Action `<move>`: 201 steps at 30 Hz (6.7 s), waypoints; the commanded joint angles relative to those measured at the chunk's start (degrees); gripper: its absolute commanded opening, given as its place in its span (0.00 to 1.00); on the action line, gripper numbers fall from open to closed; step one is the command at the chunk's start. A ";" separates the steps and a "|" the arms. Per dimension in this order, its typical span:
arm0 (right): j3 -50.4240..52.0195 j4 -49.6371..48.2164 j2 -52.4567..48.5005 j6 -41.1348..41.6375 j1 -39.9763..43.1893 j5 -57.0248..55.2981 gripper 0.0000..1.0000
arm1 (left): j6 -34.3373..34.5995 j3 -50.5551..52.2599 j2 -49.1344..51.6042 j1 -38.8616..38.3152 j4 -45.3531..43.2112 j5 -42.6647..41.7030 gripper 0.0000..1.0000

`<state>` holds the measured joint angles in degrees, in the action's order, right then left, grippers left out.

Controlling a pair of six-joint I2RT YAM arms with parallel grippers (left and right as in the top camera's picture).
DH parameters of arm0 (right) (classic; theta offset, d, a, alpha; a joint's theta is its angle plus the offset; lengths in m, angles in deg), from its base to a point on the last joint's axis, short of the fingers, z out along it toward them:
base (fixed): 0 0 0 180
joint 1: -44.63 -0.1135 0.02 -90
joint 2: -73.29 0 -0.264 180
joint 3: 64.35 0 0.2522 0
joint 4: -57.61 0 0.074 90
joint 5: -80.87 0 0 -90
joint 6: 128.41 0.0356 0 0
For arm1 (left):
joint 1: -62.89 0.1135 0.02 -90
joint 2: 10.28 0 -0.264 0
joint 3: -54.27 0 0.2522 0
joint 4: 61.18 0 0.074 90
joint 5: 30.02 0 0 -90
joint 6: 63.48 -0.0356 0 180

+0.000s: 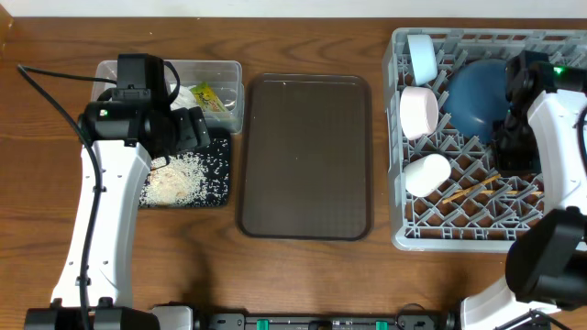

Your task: Sort waste into correct bins and load items into the dishwasher rack

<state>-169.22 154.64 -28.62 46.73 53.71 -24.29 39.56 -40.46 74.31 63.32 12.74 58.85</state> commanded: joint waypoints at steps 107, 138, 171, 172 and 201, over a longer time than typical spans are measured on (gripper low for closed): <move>90.79 -79.19 101.59 -83.30 -14.29 17.31 0.99 | -0.81 0.50 -3.41 -0.02 2.34 0.83 0.94; 90.79 -79.19 101.59 -83.30 -14.29 17.31 0.99 | -6.58 74.05 -72.98 -0.02 -63.95 -5.97 0.94; 90.79 -79.19 101.59 -83.30 -14.29 17.31 0.99 | -7.91 80.74 -84.37 -0.76 -56.59 -5.51 0.94; 90.79 -79.19 101.59 -83.30 -14.29 17.31 0.99 | -7.91 80.74 -84.35 -0.76 -56.59 -5.51 0.94; 90.79 -79.19 101.59 -83.30 -14.29 17.31 0.99 | -7.91 80.74 -84.35 -0.76 -56.59 -5.51 0.94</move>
<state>-78.56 75.34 72.60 -37.37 39.16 -7.37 32.43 39.71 -9.64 62.77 -46.38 54.18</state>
